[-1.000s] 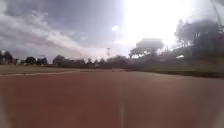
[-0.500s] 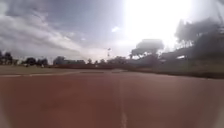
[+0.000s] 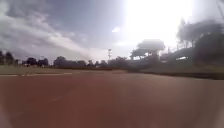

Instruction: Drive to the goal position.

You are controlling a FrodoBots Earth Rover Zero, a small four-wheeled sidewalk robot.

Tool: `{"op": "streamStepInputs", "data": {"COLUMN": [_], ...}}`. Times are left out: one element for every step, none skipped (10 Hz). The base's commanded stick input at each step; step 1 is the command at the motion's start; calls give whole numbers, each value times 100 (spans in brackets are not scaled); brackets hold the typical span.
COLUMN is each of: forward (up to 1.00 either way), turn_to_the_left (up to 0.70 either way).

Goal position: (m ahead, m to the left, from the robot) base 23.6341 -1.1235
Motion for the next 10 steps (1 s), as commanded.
{"op": "streamStepInputs", "data": {"forward": [70,70,70,70,70,70,70,70,70,70], "turn_to_the_left": [0,0,0,0,0,0,0,0,0,0]}}
